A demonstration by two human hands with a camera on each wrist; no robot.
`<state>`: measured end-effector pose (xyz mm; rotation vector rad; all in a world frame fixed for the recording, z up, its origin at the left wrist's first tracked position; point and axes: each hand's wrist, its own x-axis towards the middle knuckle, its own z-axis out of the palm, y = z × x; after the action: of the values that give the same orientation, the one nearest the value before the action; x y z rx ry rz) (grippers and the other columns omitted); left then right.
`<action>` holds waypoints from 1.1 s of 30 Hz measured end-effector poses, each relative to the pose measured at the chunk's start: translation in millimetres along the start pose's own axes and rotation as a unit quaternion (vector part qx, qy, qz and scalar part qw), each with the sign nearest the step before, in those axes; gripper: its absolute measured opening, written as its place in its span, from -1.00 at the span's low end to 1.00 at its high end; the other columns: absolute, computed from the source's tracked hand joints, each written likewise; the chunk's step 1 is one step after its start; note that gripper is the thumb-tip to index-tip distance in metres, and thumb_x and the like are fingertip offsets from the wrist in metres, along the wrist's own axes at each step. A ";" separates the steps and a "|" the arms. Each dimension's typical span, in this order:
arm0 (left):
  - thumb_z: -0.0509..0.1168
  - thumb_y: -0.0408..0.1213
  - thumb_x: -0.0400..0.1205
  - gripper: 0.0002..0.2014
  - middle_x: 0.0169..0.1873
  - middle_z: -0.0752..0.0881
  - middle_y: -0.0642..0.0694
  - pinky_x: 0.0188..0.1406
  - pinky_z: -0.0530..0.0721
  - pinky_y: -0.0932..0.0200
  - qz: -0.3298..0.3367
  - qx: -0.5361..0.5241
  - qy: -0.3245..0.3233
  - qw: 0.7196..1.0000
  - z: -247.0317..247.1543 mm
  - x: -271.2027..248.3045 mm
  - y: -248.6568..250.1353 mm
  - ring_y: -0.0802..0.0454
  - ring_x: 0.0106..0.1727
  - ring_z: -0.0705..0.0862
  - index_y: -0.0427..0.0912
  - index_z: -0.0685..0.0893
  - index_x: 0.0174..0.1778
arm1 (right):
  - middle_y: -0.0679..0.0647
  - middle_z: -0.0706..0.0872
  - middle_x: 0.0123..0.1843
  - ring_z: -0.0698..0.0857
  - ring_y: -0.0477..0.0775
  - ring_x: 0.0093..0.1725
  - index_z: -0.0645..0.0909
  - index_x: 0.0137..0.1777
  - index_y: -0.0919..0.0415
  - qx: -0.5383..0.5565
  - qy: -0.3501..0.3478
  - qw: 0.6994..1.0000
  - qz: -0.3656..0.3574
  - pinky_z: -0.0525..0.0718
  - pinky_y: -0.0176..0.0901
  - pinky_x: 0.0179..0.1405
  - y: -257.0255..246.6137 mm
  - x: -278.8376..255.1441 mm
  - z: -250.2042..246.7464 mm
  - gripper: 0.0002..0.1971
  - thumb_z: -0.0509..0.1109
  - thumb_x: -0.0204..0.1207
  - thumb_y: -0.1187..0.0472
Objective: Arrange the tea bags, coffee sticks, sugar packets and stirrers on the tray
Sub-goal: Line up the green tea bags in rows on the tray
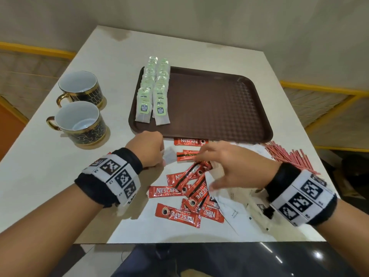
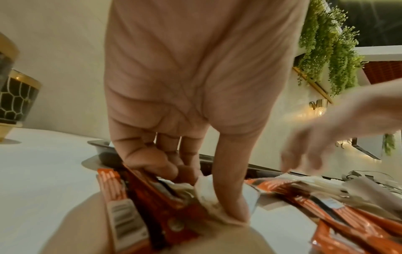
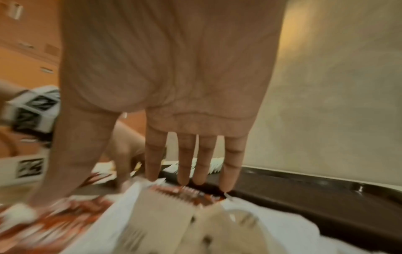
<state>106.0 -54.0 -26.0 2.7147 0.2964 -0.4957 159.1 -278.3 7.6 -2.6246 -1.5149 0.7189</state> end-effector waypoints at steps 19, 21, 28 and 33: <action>0.52 -0.25 0.48 -0.67 -0.41 0.78 -0.05 -0.21 0.76 0.06 -0.005 -0.330 0.077 0.941 -52.1 -18.9 5.0 -0.01 -0.36 0.79 -0.10 0.58 0.08 | -0.03 0.61 0.41 0.61 0.02 0.34 0.44 0.52 0.04 0.146 0.219 0.965 -0.002 0.64 0.05 0.28 -38.3 49.5 -18.1 -0.41 0.50 0.49 0.08; 0.49 -0.26 0.52 -0.76 -0.51 0.73 0.00 -0.38 0.68 0.21 -0.005 -0.376 0.078 0.923 -62.4 -18.8 8.4 0.10 -0.47 0.73 -0.15 0.61 0.03 | 0.03 0.72 0.25 0.70 0.10 0.21 0.54 0.42 0.02 0.166 0.267 0.949 0.012 0.70 0.10 0.15 -44.6 68.6 -20.6 -0.53 0.46 0.50 0.17; 0.32 -0.07 0.65 -0.78 -0.10 0.76 -0.07 -0.10 0.72 0.11 -0.014 -0.401 0.146 0.904 -83.6 -20.6 -7.5 0.07 -0.22 0.68 -0.13 0.74 0.00 | 0.31 0.75 -0.21 0.72 0.34 -0.14 0.71 -0.18 0.34 0.342 0.338 0.876 0.052 0.73 0.27 -0.07 -27.0 99.7 -49.0 -0.90 0.49 0.44 0.28; 0.50 -0.24 0.51 -0.67 0.00 0.80 -0.01 0.19 0.71 -0.01 0.043 -0.367 0.117 0.922 -79.2 -14.5 -12.0 0.05 0.05 0.76 -0.10 0.69 0.19 | 0.31 0.81 -0.04 0.81 0.28 -0.01 0.75 -0.04 0.39 0.515 0.289 0.806 0.038 0.81 0.17 0.02 -27.9 114.8 -68.1 -0.87 0.55 0.43 0.40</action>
<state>113.2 -14.4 44.8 2.0288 0.3391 -0.0084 212.1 -155.1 32.2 -1.7735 -0.5549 0.4523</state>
